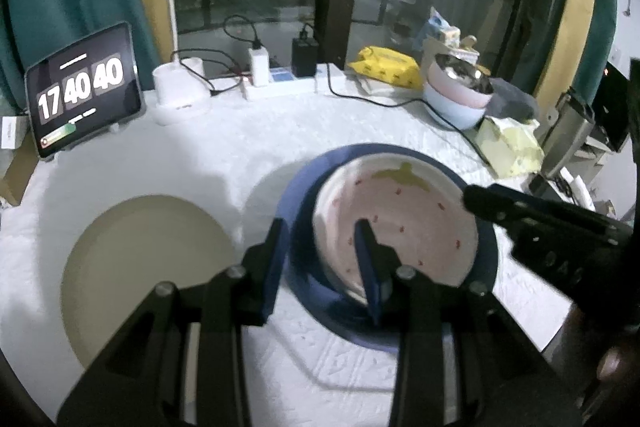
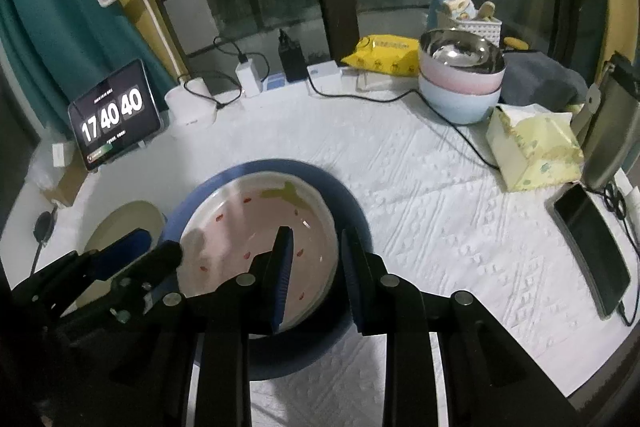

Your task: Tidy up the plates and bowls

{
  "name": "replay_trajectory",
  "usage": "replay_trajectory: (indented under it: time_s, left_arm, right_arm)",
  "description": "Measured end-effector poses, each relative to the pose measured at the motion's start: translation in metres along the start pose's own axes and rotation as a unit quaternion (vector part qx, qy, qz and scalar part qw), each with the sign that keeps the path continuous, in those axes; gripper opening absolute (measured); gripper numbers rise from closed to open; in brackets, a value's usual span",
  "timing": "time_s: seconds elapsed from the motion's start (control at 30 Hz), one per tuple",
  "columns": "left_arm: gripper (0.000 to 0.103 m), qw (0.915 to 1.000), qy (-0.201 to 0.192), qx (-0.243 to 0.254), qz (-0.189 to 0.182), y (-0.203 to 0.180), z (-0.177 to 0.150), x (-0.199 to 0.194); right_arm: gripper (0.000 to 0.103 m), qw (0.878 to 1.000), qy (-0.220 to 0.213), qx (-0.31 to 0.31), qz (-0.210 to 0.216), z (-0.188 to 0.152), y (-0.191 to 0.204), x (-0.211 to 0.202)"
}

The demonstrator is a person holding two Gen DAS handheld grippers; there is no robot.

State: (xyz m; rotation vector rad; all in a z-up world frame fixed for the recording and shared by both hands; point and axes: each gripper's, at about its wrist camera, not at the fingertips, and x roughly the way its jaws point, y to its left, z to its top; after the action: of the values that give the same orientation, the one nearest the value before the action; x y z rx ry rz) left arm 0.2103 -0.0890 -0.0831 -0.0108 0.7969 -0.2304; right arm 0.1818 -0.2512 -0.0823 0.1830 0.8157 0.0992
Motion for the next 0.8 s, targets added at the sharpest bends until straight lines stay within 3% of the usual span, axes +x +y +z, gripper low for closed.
replay_trajectory:
  time_s: [0.47, 0.8]
  left_arm:
    - [0.036, 0.9998, 0.003, -0.013, 0.013, 0.023, -0.004, 0.004]
    - [0.037, 0.9996, 0.02, -0.005, 0.021, 0.022, -0.009, 0.017]
  right_arm:
    - [0.026, 0.999, 0.006, 0.034, 0.0, -0.004, -0.041, 0.001]
    - [0.026, 0.999, 0.023, 0.027, 0.019, -0.01, -0.041, 0.014]
